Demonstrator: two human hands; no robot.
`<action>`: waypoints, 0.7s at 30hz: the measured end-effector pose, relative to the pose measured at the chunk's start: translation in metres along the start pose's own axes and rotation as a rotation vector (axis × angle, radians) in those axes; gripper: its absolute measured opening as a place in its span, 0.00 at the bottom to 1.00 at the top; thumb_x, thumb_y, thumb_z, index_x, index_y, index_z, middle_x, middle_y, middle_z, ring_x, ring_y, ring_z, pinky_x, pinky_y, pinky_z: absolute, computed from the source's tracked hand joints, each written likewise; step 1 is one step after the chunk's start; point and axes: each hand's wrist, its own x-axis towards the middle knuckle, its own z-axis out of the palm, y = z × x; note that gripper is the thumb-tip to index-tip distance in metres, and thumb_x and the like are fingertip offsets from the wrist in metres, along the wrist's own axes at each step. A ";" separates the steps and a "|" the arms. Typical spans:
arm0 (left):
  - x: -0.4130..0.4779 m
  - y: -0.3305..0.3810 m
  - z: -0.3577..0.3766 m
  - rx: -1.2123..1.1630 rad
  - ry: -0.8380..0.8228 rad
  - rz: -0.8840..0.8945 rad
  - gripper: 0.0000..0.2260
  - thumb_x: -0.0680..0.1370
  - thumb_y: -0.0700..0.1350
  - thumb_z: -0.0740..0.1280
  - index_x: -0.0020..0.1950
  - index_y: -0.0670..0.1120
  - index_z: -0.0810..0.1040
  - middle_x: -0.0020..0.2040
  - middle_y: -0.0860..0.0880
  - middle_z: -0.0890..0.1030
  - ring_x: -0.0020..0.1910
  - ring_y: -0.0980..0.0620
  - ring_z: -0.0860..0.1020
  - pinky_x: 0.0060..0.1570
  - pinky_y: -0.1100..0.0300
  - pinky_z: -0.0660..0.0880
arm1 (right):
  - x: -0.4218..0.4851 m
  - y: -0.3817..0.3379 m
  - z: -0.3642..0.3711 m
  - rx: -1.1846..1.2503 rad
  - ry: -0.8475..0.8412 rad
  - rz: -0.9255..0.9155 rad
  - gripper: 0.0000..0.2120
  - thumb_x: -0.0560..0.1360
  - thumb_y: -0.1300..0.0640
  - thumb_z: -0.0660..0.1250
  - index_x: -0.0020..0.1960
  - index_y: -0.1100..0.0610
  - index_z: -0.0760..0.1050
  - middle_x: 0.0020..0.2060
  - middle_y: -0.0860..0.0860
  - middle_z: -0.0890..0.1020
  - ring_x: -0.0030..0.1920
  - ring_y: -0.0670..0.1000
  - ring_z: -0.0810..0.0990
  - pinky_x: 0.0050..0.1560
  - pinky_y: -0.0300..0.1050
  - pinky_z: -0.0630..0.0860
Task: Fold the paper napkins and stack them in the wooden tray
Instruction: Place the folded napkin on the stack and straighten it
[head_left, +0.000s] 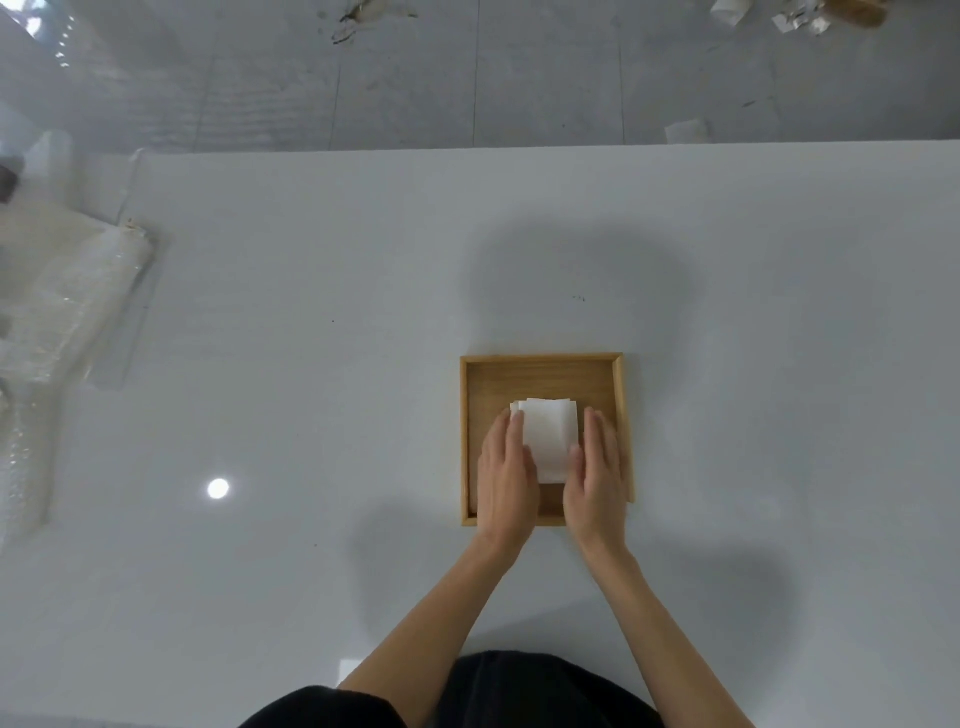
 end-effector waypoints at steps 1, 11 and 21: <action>-0.001 -0.004 0.003 0.081 -0.059 0.091 0.23 0.85 0.40 0.55 0.81 0.43 0.58 0.81 0.43 0.60 0.81 0.45 0.57 0.78 0.52 0.58 | 0.001 0.002 0.001 -0.143 -0.024 -0.134 0.23 0.85 0.54 0.51 0.80 0.58 0.60 0.78 0.56 0.64 0.79 0.58 0.59 0.77 0.55 0.59; 0.004 -0.040 0.023 0.469 -0.308 0.209 0.28 0.86 0.55 0.40 0.82 0.44 0.38 0.83 0.44 0.40 0.82 0.43 0.40 0.79 0.47 0.40 | 0.020 0.041 0.021 -0.628 -0.157 -0.302 0.27 0.85 0.47 0.54 0.81 0.52 0.54 0.79 0.58 0.62 0.80 0.61 0.56 0.78 0.55 0.55; 0.013 -0.030 0.012 0.483 -0.363 0.228 0.29 0.85 0.54 0.45 0.82 0.44 0.39 0.82 0.44 0.37 0.81 0.43 0.38 0.80 0.47 0.42 | 0.023 0.021 0.009 -0.559 -0.301 -0.228 0.28 0.84 0.44 0.44 0.82 0.51 0.48 0.81 0.57 0.55 0.81 0.60 0.51 0.80 0.55 0.52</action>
